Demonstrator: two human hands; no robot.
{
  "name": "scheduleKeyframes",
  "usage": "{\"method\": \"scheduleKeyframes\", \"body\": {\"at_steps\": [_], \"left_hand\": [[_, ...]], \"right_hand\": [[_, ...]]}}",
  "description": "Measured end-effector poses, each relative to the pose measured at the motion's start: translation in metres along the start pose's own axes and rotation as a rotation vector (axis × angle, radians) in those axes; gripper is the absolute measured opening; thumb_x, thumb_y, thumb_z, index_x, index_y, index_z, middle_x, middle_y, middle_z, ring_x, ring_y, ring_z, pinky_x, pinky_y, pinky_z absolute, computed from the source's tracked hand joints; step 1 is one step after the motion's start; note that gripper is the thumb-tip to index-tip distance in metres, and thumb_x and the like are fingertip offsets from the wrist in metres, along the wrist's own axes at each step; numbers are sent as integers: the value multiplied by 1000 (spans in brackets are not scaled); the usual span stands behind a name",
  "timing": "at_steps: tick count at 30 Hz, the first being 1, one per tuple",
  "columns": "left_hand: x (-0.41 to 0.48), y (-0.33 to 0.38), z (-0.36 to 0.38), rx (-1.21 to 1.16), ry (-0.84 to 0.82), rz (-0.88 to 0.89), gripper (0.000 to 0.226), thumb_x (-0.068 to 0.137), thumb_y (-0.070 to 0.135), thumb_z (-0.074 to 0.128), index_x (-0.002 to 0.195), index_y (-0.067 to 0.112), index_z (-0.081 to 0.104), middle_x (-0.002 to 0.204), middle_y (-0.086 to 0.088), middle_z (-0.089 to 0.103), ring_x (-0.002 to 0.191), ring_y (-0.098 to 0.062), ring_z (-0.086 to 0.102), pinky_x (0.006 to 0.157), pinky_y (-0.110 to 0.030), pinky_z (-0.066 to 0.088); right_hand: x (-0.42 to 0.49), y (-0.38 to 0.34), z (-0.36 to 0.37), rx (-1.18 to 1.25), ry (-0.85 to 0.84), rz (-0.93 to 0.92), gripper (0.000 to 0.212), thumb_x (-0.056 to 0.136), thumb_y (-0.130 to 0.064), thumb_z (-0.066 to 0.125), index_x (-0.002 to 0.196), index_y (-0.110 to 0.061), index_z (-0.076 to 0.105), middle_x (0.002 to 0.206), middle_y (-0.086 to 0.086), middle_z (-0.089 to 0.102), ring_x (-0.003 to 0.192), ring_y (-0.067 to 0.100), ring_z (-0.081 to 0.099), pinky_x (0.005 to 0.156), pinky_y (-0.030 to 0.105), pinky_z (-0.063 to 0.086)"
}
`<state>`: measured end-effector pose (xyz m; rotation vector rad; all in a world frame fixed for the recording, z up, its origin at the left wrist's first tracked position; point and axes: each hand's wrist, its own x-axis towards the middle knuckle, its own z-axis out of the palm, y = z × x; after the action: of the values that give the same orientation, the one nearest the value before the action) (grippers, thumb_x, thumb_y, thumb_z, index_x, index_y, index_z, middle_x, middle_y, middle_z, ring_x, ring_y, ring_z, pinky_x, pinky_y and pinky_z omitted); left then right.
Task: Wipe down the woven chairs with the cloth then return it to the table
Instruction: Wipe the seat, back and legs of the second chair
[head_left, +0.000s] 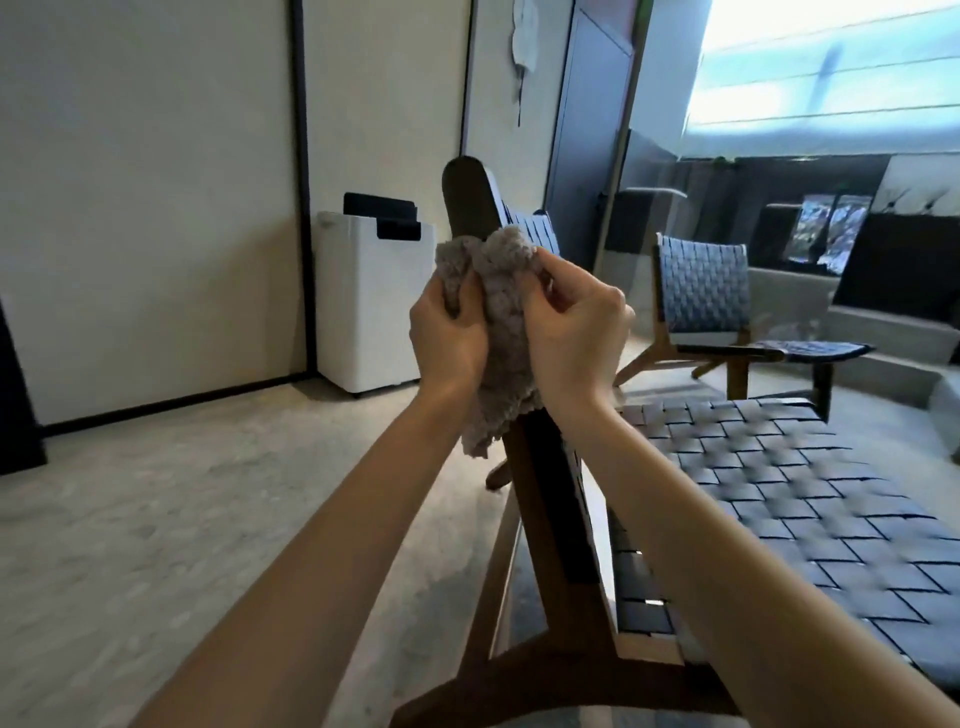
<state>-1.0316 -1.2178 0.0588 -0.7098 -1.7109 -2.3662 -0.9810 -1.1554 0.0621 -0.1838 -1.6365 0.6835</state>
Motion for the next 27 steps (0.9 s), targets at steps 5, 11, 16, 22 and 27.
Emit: {"method": "scheduleKeyframes", "body": {"at_steps": [5,11,16,22,27], "left_hand": [[39,30,-6,-29,-46,41,13,97,29,51,102,19,58,108,-9,66,103,-23,62,95,-45,50],[-1,-13,0,-10,-17,57,31,99,29,46,122,10,57,113,-8,66,106,-21,62,97,-44,49],[-47,-61,5,35,17,21,30,98,31,48,121,14,58,106,0,66,99,-12,62,92,-38,52],[-107,-127,8,116,-23,-45,35,97,27,50,129,14,54,115,-1,65,106,-11,60,94,-36,50],[-151,-179,9,201,-87,-106,42,95,26,54,135,13,49,121,2,61,107,-4,56,90,-14,48]], "right_hand": [[30,-14,20,50,32,1,22,91,-28,64,111,-23,72,68,-13,63,58,7,55,67,31,54],[0,23,2,52,5,-92,27,92,-19,63,119,-17,68,71,-6,69,52,9,52,54,26,49],[-42,62,-31,33,-61,-119,31,89,-11,67,120,-11,66,83,2,75,58,8,63,57,19,54],[-100,113,-72,64,-172,26,35,83,-5,72,116,-16,65,93,-24,65,84,0,69,73,23,58],[-146,153,-102,17,-244,70,30,79,-4,75,107,-12,71,93,-13,71,84,-2,69,75,26,59]]}}
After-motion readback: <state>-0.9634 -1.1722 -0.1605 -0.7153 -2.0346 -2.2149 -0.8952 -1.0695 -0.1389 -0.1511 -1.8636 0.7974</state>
